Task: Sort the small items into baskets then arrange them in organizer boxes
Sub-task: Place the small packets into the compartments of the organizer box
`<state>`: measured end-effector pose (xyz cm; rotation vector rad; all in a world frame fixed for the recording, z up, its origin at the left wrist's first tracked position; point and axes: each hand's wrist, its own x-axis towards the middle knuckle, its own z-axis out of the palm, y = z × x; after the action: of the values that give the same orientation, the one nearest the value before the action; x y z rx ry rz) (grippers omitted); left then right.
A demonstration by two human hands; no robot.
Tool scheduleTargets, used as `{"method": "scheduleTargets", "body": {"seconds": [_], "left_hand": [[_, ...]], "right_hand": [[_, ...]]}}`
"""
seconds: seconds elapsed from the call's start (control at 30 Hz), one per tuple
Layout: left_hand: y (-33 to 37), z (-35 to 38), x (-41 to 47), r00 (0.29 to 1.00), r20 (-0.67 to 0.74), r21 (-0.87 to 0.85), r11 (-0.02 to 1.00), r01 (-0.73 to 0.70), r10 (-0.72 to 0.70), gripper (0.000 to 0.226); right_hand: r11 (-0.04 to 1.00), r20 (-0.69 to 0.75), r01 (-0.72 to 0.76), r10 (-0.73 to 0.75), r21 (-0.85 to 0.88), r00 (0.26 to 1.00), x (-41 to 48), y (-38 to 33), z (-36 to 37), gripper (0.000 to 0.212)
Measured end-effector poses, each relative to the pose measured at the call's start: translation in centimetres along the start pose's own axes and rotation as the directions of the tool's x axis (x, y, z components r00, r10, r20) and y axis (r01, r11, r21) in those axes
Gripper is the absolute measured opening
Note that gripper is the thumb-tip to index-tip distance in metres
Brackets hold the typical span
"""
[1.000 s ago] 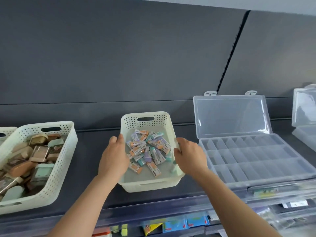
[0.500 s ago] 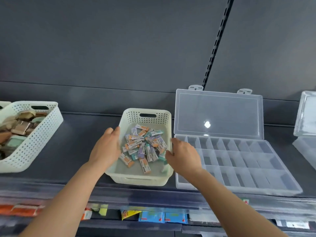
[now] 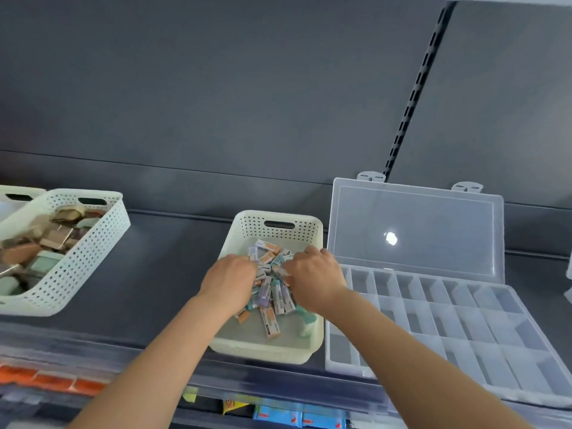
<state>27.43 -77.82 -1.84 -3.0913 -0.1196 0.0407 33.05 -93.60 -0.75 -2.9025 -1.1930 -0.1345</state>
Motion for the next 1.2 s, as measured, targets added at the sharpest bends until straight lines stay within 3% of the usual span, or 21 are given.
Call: {"method": "scheduleTargets", "body": {"seconds": [0.13,0.3,0.4,0.5,0.6,0.67,0.73,0.8,0.9,1.03,1.2], "left_hand": [[0.3,0.1,0.5,0.998,0.062,0.05,0.999,0.001,-0.004,0.02],[0.6,-0.6,0.3,0.997,0.078,-0.015,1.0,0.002,-0.001,0.025],[0.5,-0.9,0.4,0.999,0.043,-0.057,0.998,0.03,-0.028,0.027],[0.0,-0.6,0.4,0.999,0.004,-0.061,0.997,0.045,-0.045,0.035],[0.0,-0.6,0.4,0.996,0.005,-0.097,0.991,0.087,-0.087,0.033],[0.4,-1.0,0.6,0.993,-0.016,-0.14,0.983,0.116,-0.119,0.028],[1.5,-2.1,1.0,0.985,-0.086,-0.293,0.948,0.121,-0.152,0.028],[3.3,-3.5,1.4,0.964,-0.203,-0.472,0.88,0.059,-0.173,0.029],[6.9,-5.1,2.3,0.947,-0.299,-0.533,0.843,-0.065,-0.116,0.033],[11.3,-4.8,3.3,0.948,-0.317,-0.486,0.856,-0.176,0.015,0.039],[12.9,-3.2,4.1,0.97,-0.24,-0.484,0.863,-0.147,0.031,0.008]], "right_hand": [[0.996,0.19,0.064,-0.051,-0.062,0.98,2.3,-0.5,0.8,0.027],[0.998,0.305,0.015,-0.035,0.067,0.952,3.5,-0.3,0.7,0.03],[0.994,0.337,0.007,-0.045,0.113,0.94,3.7,-0.1,0.5,0.019],[0.972,0.222,-0.017,-0.036,0.234,0.974,3.3,0.4,0.1,0.011],[0.898,-0.036,0.021,-0.006,0.439,0.999,2.2,1.9,-0.8,0.003],[0.838,-0.198,0.056,0.064,0.543,0.978,1.1,3.3,-1.7,0.012],[0.781,-0.279,0.053,0.158,0.623,0.947,-0.3,5.2,-2.6,0.025],[0.735,-0.307,0.038,0.235,0.677,0.922,-1.9,7.4,-2.9,0.023],[0.7,-0.295,-0.016,0.321,0.714,0.9,-4.1,10.5,-2.2,0.015],[0.721,-0.286,-0.04,0.325,0.692,0.902,-6.1,12.8,-0.5,0.014],[0.761,-0.238,-0.068,0.284,0.646,0.929,-7.0,13.0,1.0,0.007]]}}
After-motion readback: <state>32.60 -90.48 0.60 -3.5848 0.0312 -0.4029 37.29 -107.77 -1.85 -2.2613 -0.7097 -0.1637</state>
